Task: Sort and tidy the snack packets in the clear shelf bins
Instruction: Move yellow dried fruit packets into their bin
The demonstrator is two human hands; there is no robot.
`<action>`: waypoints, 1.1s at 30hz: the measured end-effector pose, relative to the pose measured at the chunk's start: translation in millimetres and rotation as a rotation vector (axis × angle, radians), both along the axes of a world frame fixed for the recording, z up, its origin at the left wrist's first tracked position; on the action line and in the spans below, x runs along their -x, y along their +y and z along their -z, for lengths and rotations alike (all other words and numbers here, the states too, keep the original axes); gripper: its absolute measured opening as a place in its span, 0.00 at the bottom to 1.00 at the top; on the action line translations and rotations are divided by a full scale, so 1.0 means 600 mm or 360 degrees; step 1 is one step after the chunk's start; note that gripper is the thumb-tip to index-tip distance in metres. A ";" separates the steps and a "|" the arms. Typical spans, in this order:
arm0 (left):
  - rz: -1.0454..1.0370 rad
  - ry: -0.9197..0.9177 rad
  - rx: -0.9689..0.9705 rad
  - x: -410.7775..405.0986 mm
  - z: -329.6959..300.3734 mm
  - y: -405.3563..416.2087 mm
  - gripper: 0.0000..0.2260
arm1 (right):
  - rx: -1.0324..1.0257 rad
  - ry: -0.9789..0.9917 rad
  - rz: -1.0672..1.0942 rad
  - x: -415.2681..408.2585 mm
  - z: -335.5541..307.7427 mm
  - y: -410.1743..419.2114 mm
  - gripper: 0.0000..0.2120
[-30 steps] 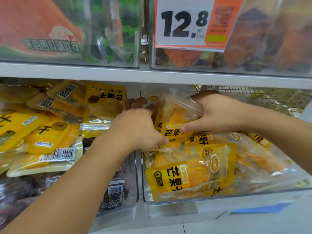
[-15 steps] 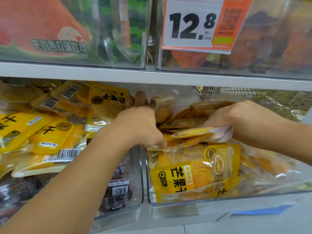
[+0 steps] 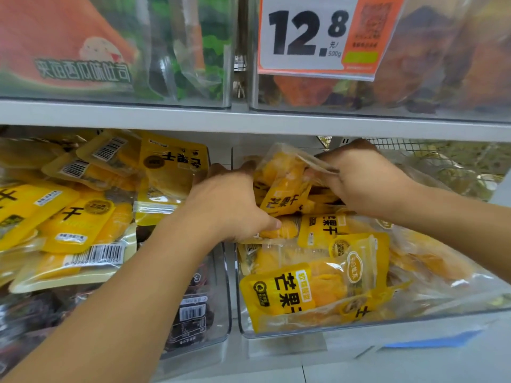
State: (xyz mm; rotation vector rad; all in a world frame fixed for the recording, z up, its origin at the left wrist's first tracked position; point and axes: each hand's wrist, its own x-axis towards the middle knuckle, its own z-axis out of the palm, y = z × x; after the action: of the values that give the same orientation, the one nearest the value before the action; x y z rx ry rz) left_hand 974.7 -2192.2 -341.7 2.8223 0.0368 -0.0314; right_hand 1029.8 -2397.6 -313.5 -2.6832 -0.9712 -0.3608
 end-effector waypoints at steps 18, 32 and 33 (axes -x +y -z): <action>-0.0044 -0.0187 0.0291 0.003 0.008 0.006 0.27 | 0.0270 -0.0237 -0.0003 0.005 0.021 -0.027 0.14; -0.0244 -0.0558 0.0224 0.009 0.007 0.002 0.06 | 0.0992 0.0017 0.0203 -0.039 0.030 0.121 0.06; -0.0214 -0.0572 0.0168 0.010 0.006 0.001 0.09 | 0.1000 0.0020 0.0254 -0.038 0.033 0.125 0.10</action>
State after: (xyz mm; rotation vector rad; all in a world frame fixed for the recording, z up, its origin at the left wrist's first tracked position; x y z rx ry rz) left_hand 968.4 -2191.4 -345.6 2.6698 0.1381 0.4880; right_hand 1052.5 -2322.7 -333.2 -3.3323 -0.9965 -0.0681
